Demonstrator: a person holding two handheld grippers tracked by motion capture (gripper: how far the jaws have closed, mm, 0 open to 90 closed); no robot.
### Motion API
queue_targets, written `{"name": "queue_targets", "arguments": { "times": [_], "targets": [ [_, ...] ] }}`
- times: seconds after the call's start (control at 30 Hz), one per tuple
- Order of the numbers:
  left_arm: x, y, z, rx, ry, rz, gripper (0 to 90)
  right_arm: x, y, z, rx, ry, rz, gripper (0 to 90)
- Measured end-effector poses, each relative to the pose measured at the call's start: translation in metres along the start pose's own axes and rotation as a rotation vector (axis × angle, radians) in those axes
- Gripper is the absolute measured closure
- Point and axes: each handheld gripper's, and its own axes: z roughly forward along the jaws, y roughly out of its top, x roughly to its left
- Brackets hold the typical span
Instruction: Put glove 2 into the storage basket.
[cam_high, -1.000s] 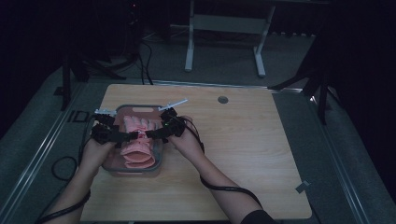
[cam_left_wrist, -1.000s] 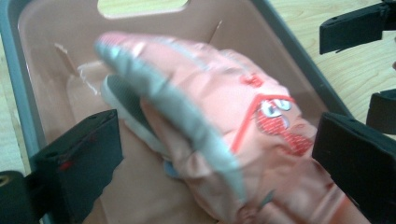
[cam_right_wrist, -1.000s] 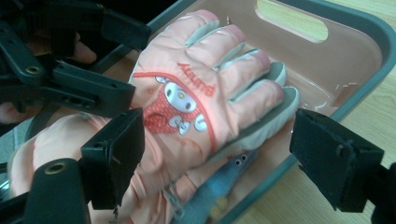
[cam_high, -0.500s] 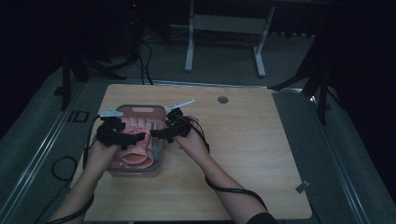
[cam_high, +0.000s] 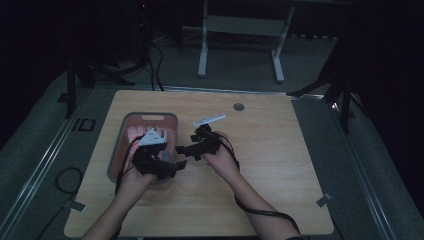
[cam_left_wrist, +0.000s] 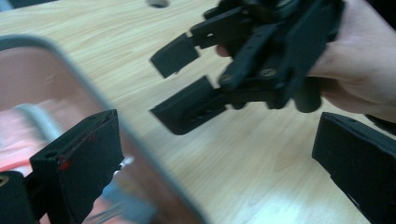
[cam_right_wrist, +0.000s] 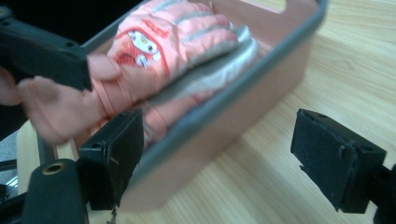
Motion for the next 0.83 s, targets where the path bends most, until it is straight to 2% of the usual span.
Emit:
{"name": "queue_targets", "arguments": {
  "times": [0.13,0.2,0.3,0.37,0.43,0.57,0.63,0.7,0.77,0.83],
  "targets": [
    [-0.027,-0.005,0.015,-0.016,-0.061,0.043,1.9,-0.011,-0.019,-0.017,-0.037,-0.009,-0.018,17.1],
    [-0.037,-0.008,0.022,-0.016,-0.094,0.064,1.9,-0.018,-0.03,-0.024,-0.035,-0.021,-0.031,17.0],
    [-0.051,-0.016,0.032,-0.015,-0.111,0.084,1.9,-0.024,-0.047,-0.031,-0.036,-0.017,-0.065,16.2],
    [-0.06,-0.024,0.042,0.009,-0.127,0.099,1.9,-0.028,-0.058,-0.034,-0.03,-0.017,-0.079,15.1],
    [-0.065,-0.033,0.051,0.02,-0.146,0.113,1.9,-0.032,-0.07,-0.037,-0.025,-0.03,-0.092,15.2],
    [-0.074,-0.05,0.069,0.037,-0.199,0.133,1.9,-0.04,-0.092,-0.041,0.006,-0.028,-0.087,15.1],
    [-0.077,-0.056,0.076,0.067,-0.221,0.148,1.9,-0.043,-0.101,-0.041,0.027,-0.031,-0.102,14.8],
    [-0.078,-0.061,0.082,0.083,-0.249,0.138,1.9,-0.044,-0.107,-0.041,0.04,-0.041,-0.112,14.8],
    [-0.079,-0.064,0.085,0.096,-0.253,0.14,1.9,-0.045,-0.111,-0.041,0.041,-0.041,-0.115,14.8],
    [-0.08,-0.064,0.085,0.085,-0.25,0.142,1.9,-0.046,-0.114,-0.041,0.03,-0.035,-0.115,14.8]
  ]
}}
